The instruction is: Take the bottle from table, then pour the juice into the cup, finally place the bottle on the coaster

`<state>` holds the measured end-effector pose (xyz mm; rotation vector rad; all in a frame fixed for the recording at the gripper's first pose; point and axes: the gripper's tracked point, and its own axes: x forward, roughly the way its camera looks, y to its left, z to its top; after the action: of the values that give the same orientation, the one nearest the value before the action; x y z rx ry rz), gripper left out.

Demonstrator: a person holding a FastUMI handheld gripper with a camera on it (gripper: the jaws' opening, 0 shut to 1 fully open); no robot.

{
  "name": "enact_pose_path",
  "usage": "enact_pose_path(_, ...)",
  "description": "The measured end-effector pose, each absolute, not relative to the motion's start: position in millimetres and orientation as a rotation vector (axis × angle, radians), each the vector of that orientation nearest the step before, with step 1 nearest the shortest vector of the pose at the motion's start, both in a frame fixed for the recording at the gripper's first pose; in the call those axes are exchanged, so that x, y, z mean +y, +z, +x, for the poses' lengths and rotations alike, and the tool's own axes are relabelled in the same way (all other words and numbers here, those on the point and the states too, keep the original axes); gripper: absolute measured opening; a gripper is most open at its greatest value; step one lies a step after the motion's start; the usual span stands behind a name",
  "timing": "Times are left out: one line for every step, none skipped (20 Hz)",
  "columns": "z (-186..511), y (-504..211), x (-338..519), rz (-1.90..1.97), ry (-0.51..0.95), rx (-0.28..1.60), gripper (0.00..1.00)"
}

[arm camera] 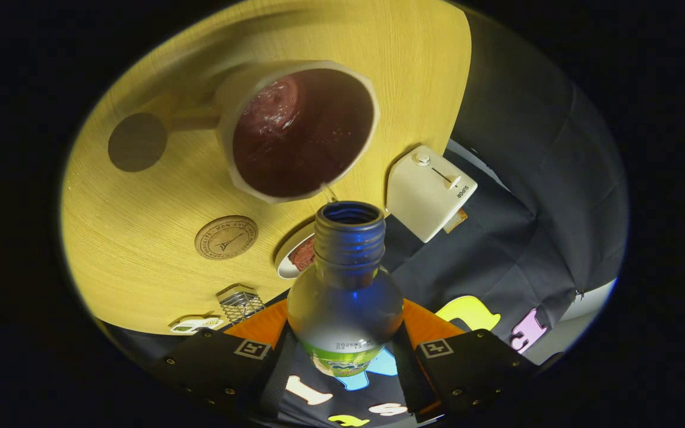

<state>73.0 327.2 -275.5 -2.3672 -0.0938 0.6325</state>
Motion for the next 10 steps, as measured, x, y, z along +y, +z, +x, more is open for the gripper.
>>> enact_pose_path(73.8, -276.9, 326.5, -2.373, 0.636, -0.088, 0.76)
enact_pose_path(75.0, -276.9, 326.3, -2.377, 0.636, -0.085, 0.76)
enact_pose_path(75.4, -277.1, 325.5, -2.379, 0.634, -0.082, 0.76)
enact_pose_path(75.0, -277.3, 324.3, -2.381, 0.634, -0.080, 0.76)
enact_pose_path(75.4, -277.9, 325.0, -2.386, 0.633, -0.080, 0.76)
enact_pose_path(75.1, -278.9, 323.9, -2.386, 0.636, -0.073, 0.76)
enact_pose_path(75.5, -279.7, 323.8, -2.386, 0.640, -0.069, 0.76)
enact_pose_path(74.8, -281.1, 323.6, -2.385, 0.643, -0.064, 0.76)
enact_pose_path(74.5, -282.7, 322.8, -2.382, 0.648, -0.058, 0.76)
enact_pose_path(74.1, -283.2, 322.8, -2.382, 0.652, -0.055, 0.76)
